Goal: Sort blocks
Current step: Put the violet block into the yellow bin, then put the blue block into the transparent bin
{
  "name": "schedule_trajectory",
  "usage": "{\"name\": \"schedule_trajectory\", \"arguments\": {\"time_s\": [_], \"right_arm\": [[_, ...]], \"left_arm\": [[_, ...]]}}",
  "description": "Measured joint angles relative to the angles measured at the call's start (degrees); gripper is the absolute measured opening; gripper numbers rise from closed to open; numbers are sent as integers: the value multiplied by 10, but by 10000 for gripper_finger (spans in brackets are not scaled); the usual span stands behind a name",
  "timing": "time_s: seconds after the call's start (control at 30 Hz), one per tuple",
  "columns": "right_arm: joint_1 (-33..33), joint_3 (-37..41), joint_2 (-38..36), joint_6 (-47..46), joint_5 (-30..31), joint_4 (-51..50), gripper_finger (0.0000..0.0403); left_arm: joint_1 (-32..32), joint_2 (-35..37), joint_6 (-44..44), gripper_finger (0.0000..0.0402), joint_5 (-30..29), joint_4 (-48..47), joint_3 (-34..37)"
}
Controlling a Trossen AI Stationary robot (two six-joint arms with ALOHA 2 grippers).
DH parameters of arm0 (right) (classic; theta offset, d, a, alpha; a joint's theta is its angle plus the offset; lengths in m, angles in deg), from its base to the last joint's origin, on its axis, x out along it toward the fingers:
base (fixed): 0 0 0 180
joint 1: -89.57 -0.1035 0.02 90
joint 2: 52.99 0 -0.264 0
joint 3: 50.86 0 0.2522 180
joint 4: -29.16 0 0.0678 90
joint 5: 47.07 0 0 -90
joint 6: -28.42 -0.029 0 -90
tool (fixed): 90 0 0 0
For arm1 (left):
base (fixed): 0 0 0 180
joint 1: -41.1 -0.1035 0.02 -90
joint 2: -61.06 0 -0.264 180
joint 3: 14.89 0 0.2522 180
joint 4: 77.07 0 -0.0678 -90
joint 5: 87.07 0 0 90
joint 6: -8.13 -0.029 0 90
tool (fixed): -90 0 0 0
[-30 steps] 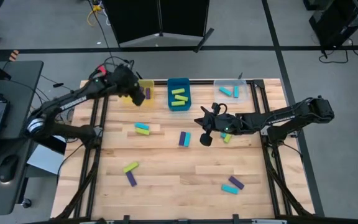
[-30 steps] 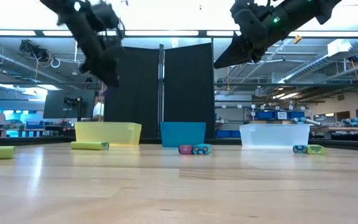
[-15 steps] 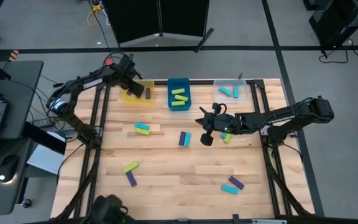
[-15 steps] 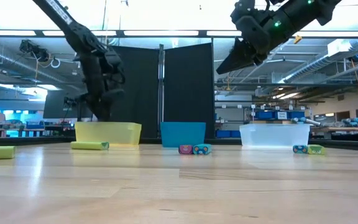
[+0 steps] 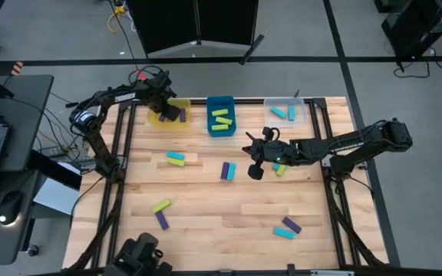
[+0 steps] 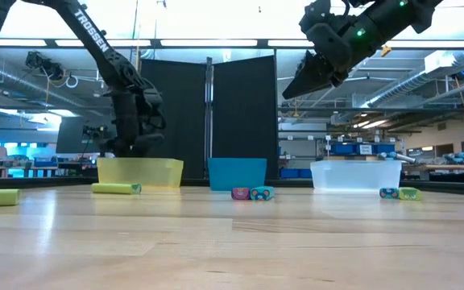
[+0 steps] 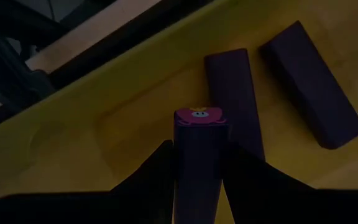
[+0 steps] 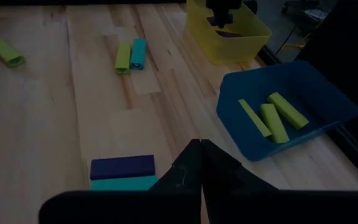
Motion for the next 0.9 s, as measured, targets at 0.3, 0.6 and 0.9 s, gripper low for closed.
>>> {"name": "schedule_trajectory", "arguments": {"time_s": [0.3,0.6,0.9], "right_arm": [[0,0,0,0,0,-3,10],[6,0,0,-17,-59,-14,21],[35,0,0,-33,-95,-28,29]], "left_arm": [[0,-1,-3,110,-8,14,0],[2,-1,-17,197,-8,13,0],[6,40,-32,199,-9,23,0]]}}
